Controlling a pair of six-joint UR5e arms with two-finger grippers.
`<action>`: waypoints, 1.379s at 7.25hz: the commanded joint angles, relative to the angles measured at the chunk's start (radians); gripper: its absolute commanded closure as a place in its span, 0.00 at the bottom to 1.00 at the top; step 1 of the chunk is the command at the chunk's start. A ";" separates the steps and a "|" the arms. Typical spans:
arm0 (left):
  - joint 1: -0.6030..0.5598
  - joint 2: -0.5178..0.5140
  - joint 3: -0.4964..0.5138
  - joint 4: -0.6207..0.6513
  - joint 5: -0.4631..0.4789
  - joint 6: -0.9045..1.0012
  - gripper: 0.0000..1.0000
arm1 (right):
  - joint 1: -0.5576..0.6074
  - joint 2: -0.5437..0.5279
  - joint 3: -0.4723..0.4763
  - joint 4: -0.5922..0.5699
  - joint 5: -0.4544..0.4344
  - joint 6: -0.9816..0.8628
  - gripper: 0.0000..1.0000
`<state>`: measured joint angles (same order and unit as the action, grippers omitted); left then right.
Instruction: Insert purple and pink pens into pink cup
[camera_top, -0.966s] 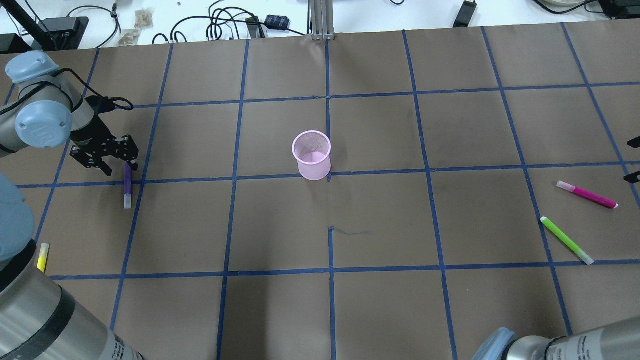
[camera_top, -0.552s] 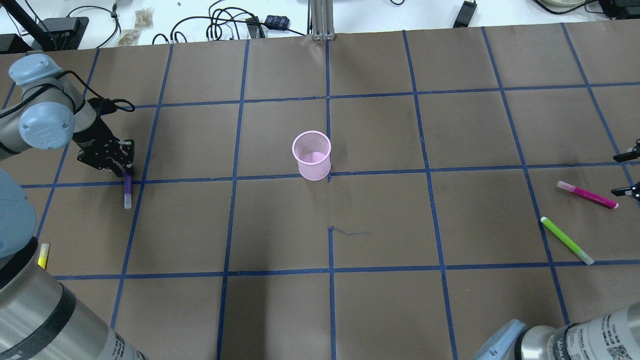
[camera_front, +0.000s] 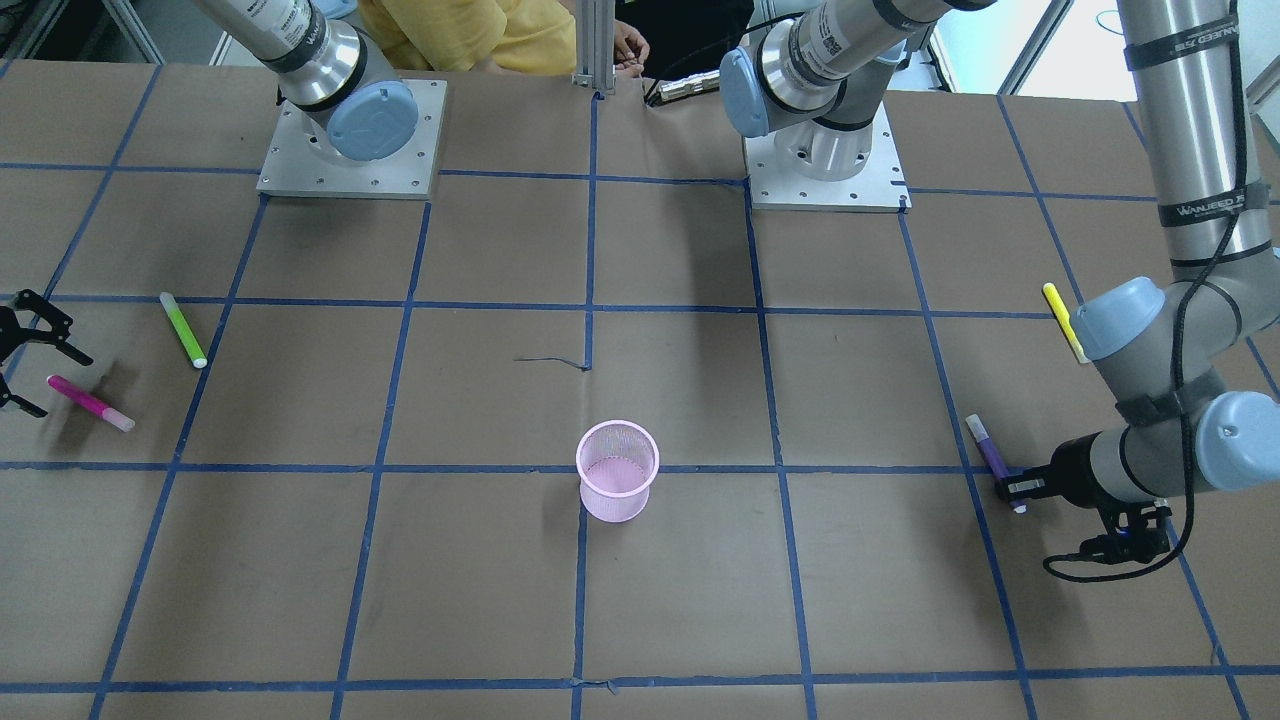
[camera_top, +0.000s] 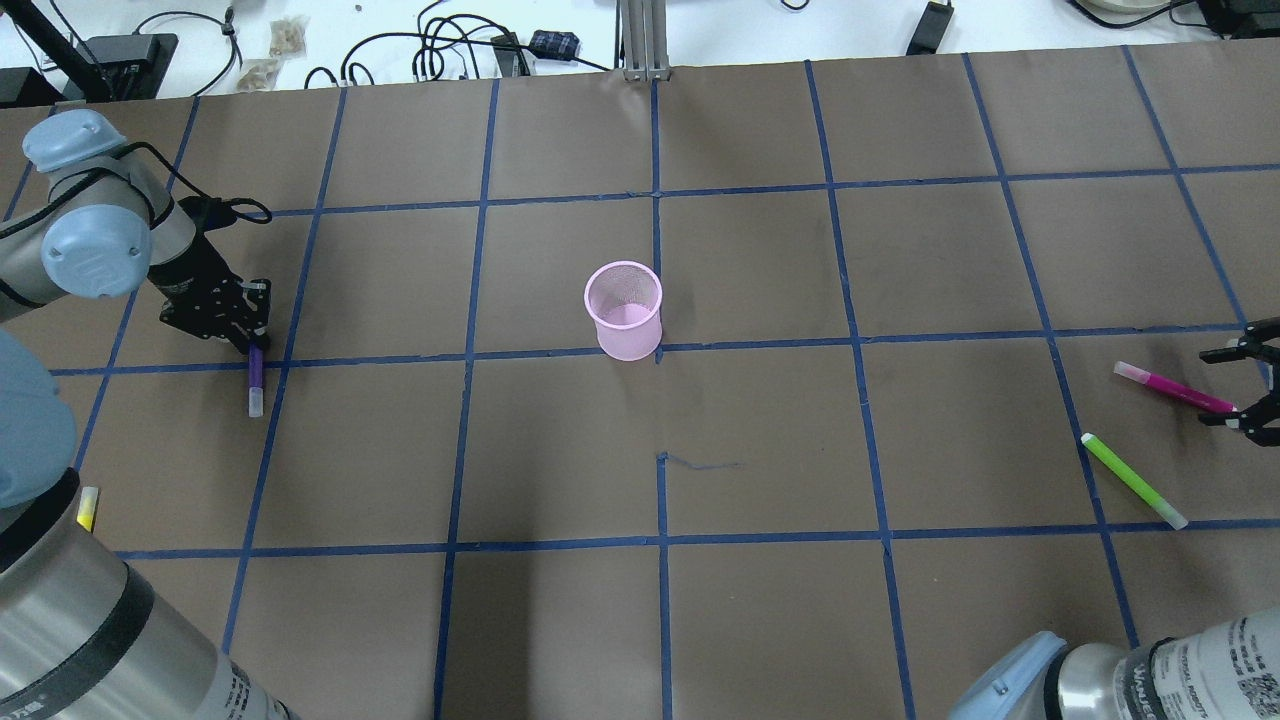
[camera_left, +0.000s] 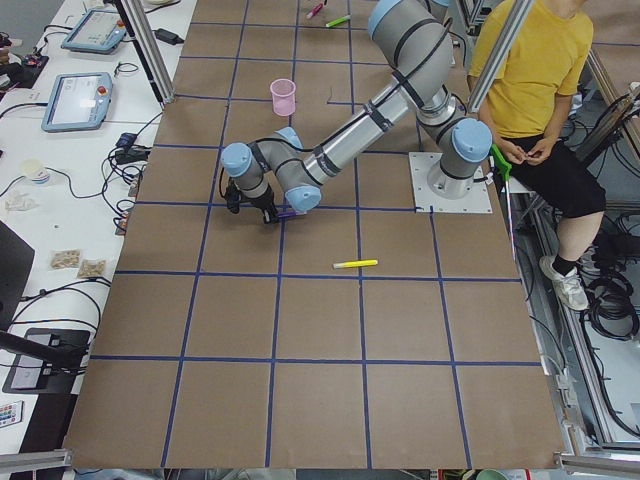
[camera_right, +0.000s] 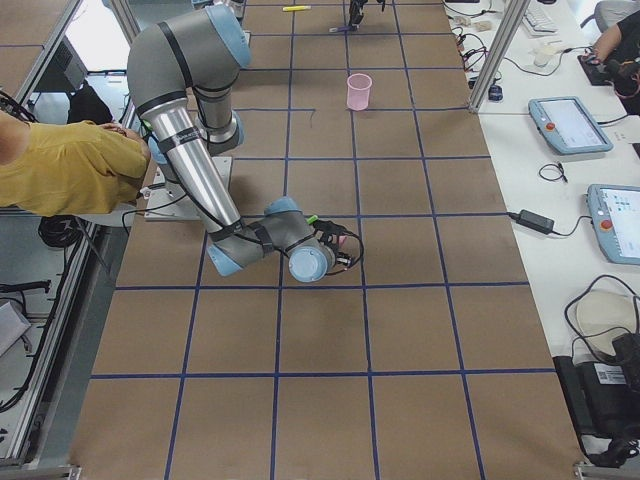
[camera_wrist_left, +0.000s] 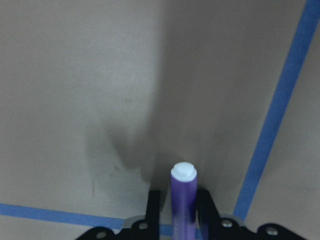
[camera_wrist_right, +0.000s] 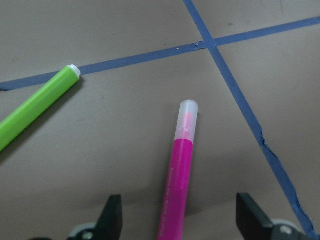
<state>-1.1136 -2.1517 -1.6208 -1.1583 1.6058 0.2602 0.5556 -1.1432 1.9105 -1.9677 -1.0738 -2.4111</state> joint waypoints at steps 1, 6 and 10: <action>0.000 0.004 0.001 -0.009 0.000 -0.009 1.00 | -0.002 0.005 0.001 -0.005 0.003 -0.051 0.30; -0.021 0.085 0.029 -0.029 0.006 -0.016 1.00 | -0.006 0.014 0.002 -0.006 -0.008 -0.048 0.33; -0.055 0.128 0.029 -0.060 0.003 -0.041 1.00 | -0.006 0.022 0.001 -0.005 -0.009 -0.053 0.74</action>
<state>-1.1607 -2.0362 -1.5924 -1.2063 1.6105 0.2282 0.5492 -1.1220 1.9100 -1.9729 -1.0818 -2.4625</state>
